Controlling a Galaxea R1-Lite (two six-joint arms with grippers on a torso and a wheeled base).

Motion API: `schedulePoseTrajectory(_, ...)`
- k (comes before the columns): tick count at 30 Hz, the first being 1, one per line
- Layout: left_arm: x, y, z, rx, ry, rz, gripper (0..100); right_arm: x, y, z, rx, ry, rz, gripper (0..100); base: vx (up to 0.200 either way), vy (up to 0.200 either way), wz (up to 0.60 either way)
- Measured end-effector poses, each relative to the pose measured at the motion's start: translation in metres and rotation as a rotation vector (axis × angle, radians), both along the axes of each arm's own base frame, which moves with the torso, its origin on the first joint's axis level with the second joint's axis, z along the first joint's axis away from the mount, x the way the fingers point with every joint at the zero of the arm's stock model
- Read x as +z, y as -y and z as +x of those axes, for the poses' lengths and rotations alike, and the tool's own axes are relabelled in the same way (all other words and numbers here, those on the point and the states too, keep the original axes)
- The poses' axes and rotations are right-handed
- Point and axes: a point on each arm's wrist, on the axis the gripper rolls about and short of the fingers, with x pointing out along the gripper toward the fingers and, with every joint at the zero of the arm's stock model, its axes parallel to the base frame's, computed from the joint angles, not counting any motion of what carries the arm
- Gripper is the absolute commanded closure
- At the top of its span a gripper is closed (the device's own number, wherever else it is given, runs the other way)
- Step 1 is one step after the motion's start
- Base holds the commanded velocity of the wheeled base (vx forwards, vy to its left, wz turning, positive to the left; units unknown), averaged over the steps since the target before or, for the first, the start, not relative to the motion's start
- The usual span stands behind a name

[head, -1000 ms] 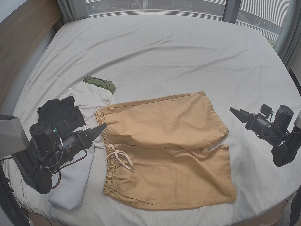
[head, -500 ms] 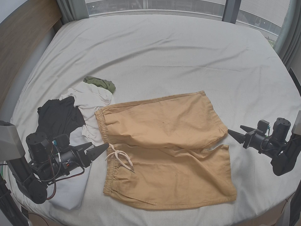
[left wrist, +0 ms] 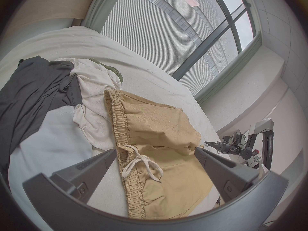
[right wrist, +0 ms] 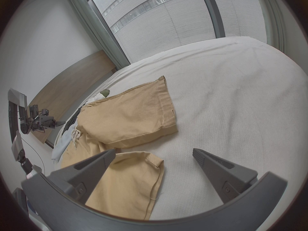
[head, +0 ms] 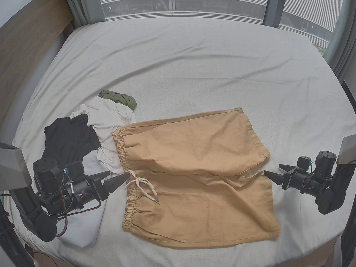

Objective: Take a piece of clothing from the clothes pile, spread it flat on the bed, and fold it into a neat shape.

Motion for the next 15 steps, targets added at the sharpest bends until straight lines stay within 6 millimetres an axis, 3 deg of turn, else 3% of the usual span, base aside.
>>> schedulePoseTrajectory(10, -0.001, 0.000, 0.001, 0.000, -0.003, 0.000, 0, -0.011, -0.003, 0.004, 0.012, -0.003, -0.007, 0, 0.000, 0.000, 0.00)
schedulePoseTrajectory(11, -0.001, 0.000, 0.001, 0.000, -0.004, 0.000, 0, -0.013, -0.004, 0.004, 0.015, -0.006, -0.007, 100, 0.000, 0.000, 0.00)
schedulePoseTrajectory(15, -0.002, 0.000, 0.002, -0.001, -0.003, 0.001, 0, -0.017, -0.008, 0.004, 0.029, -0.018, -0.007, 100, 0.000, 0.000, 0.00)
